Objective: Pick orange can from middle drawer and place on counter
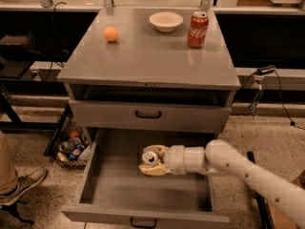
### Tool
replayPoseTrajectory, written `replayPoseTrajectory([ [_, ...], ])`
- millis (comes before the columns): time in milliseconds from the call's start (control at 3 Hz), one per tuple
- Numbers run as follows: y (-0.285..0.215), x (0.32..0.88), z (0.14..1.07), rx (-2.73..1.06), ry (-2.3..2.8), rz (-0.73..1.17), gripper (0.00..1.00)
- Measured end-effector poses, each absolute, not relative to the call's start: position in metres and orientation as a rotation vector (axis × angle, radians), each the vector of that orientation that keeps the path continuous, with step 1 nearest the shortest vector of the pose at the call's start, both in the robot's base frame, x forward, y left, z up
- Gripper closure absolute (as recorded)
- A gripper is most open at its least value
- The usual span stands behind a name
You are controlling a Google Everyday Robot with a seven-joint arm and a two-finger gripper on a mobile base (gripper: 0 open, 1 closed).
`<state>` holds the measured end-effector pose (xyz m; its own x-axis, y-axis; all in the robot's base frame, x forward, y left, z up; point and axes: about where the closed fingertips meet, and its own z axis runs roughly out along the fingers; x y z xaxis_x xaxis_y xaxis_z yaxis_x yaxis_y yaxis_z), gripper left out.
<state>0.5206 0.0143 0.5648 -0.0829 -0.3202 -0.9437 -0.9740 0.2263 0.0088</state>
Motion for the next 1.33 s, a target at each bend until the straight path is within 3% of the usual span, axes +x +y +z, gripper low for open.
replayPoseTrajectory([
  [333, -0.033, 0.512, 0.657, -1.352, 1.525, 0.802, 1.0],
  [667, -0.033, 0.512, 0.657, -1.351, 1.525, 0.802, 1.0],
  [1333, -0.041, 0.515, 0.796, -1.387, 1.39, 0.664, 1.0],
])
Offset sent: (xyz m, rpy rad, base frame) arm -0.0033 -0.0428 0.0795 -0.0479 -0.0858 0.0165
